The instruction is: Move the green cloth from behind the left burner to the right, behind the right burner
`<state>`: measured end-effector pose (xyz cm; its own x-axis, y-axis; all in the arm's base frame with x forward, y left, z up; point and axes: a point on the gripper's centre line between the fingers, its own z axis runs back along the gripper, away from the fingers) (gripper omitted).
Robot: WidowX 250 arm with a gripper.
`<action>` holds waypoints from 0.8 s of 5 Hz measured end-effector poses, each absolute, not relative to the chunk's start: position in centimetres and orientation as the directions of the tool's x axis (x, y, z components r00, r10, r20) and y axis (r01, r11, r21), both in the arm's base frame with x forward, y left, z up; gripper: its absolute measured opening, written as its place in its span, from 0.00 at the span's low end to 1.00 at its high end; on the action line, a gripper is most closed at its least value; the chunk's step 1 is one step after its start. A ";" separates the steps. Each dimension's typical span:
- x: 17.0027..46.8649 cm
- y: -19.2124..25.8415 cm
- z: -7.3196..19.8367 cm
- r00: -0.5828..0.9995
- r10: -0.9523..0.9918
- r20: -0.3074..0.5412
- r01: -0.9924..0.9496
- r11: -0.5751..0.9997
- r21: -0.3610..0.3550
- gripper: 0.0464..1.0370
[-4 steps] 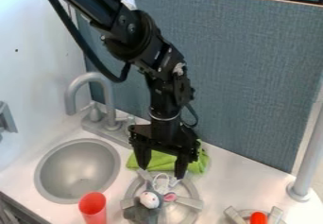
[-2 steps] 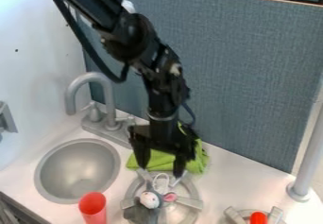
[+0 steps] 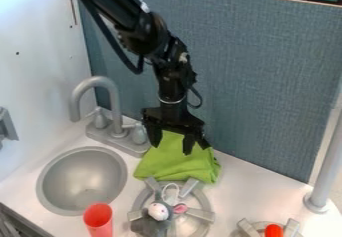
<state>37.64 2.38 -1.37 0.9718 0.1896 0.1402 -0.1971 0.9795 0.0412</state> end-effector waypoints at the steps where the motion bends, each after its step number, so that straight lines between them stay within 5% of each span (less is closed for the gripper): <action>1: 40.2 2.8 -3.3 0.983 0.132 0.123 -0.142 0.987 0.074 0.96; 3: 42.5 4.3 -5.9 0.994 0.067 0.085 -0.071 0.996 0.049 0.96; 4: 41.7 5.4 -7.9 0.999 0.046 -0.002 -0.046 0.997 0.063 0.96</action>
<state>41.70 5.37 -7.95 0.9989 0.0459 -0.0021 -0.0457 0.9970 0.0626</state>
